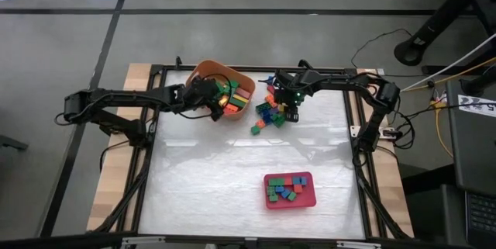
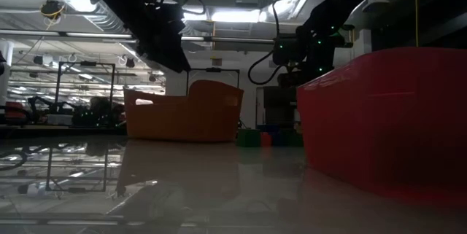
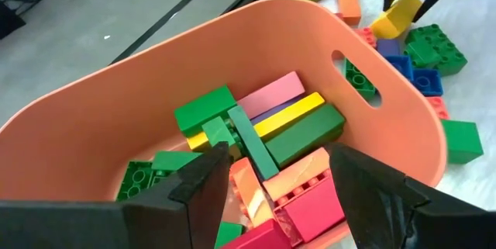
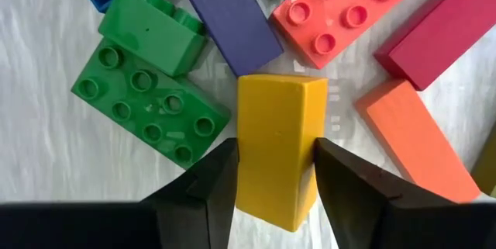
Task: Sort blocks by size
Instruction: Put the large yellow block into the orange bin
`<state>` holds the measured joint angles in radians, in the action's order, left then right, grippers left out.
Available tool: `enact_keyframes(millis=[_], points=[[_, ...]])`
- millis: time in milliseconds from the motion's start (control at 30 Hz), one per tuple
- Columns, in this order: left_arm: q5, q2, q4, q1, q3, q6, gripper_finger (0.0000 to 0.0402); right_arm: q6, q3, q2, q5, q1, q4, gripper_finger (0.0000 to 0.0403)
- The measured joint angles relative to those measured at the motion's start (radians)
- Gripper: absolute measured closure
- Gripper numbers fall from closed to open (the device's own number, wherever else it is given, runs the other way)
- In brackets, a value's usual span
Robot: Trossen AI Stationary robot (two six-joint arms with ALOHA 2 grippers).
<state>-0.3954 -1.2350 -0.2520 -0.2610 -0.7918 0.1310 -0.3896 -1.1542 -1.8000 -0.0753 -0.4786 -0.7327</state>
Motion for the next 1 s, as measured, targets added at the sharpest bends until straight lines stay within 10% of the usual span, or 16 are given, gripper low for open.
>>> enact_keyframes(millis=[1000], points=[[0.0, 0.0, 0.0, 0.0, 0.0, 0.0, 0.0192, 0.071, -0.055, -0.009, -0.013, 0.001, -0.034, 0.0237]])
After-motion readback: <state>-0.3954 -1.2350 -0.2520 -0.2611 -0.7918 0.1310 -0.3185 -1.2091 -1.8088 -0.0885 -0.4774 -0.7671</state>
